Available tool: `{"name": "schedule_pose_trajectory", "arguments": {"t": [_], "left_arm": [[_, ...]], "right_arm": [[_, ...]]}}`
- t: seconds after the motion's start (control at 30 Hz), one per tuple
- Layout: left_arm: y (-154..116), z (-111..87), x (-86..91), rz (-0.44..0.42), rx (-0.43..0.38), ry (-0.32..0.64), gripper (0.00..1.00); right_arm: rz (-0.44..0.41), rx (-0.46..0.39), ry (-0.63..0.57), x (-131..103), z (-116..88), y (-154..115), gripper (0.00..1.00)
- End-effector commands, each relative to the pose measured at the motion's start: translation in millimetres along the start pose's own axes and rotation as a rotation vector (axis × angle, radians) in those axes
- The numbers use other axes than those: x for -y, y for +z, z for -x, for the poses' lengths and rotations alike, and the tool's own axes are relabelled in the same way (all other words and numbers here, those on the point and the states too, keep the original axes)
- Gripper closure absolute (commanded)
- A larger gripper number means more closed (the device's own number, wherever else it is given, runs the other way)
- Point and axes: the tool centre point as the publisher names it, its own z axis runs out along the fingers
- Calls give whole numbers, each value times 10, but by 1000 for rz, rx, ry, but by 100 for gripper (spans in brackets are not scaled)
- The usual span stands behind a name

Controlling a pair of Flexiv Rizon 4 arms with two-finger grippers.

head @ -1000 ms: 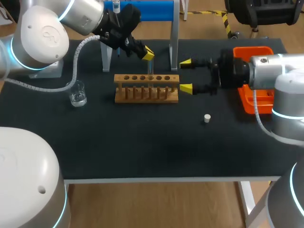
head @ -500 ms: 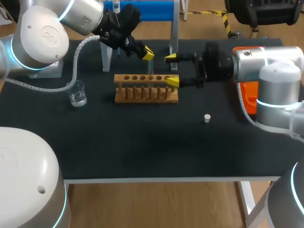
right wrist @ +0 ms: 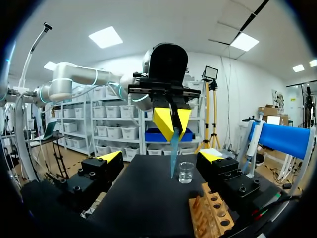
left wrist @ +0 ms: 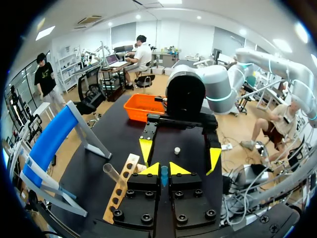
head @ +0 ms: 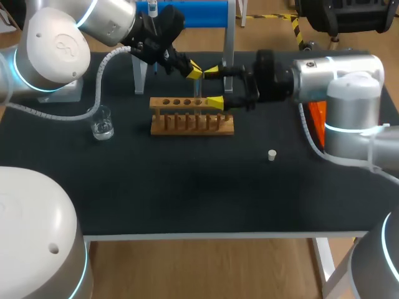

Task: Invert the test tube, pick up the pipette, mount the tip to pipette, aspirate from beaker and dispense into the tube, eject the tip, return the pipette, and cap with the stopper.

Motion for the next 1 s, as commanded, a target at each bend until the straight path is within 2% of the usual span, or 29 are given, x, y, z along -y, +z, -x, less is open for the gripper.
{"name": "schedule_pose_trajectory", "arguments": {"t": [0.03, 0.33, 0.53, 0.7, 0.87, 0.9, 1.0], "left_arm": [[-8, 3, 10, 6, -1, -2, 100], [-8, 3, 10, 6, -1, -2, 100], [-8, 3, 10, 6, -1, -2, 100], [-8, 3, 10, 6, -1, -2, 100], [-8, 3, 10, 6, -1, -2, 100], [-8, 3, 10, 6, -1, -2, 100], [-8, 3, 10, 6, -1, -2, 100]], "right_arm": [[-7, 0, 10, 11, 51, 85, 0], [-6, 17, 22, 25, 95, 171, 0], [-6, 14, 20, 6, 96, 213, 11], [-6, 12, 16, -9, 98, 249, 10], [-4, 12, 11, -20, 112, 281, 21], [-4, 13, 10, -20, 116, 286, 31], [-4, 12, 7, -19, 123, 294, 50]]}}
